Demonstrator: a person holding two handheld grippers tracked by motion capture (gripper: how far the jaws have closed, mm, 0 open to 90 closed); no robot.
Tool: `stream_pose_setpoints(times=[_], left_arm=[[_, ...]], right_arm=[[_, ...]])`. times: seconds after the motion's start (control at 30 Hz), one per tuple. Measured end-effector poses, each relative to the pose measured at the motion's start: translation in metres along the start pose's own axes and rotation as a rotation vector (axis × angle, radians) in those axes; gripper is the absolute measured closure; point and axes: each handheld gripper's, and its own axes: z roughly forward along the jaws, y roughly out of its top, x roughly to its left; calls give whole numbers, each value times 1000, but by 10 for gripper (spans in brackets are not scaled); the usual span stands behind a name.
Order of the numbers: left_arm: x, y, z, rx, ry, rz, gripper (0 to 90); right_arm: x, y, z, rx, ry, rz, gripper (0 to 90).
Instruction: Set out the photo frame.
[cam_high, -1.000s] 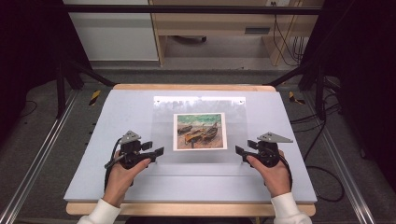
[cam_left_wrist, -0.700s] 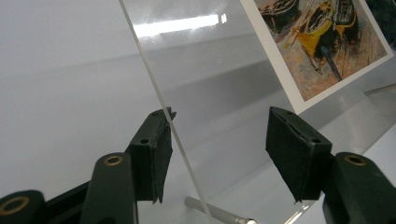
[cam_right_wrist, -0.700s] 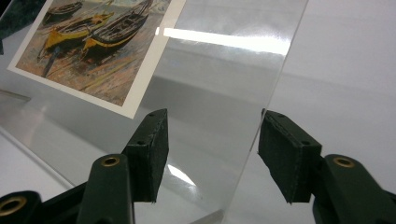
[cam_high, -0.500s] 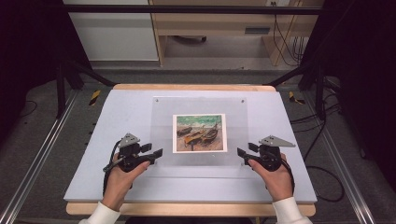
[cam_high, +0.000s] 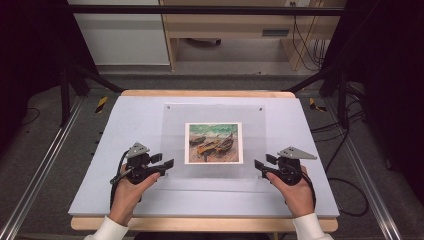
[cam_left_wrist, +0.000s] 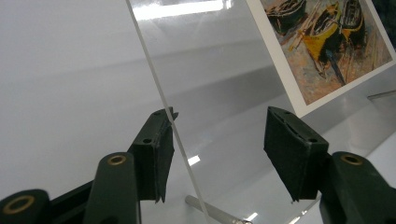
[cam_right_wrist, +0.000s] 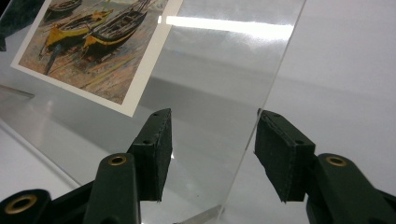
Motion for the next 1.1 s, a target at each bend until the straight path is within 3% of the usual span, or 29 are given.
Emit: stream_pose_setpoints(times=[1.1], left_arm=[[-9,-12,-16,-17,20,22,517]], right_arm=[[11,-12,-19,-17,-32,-30,588]])
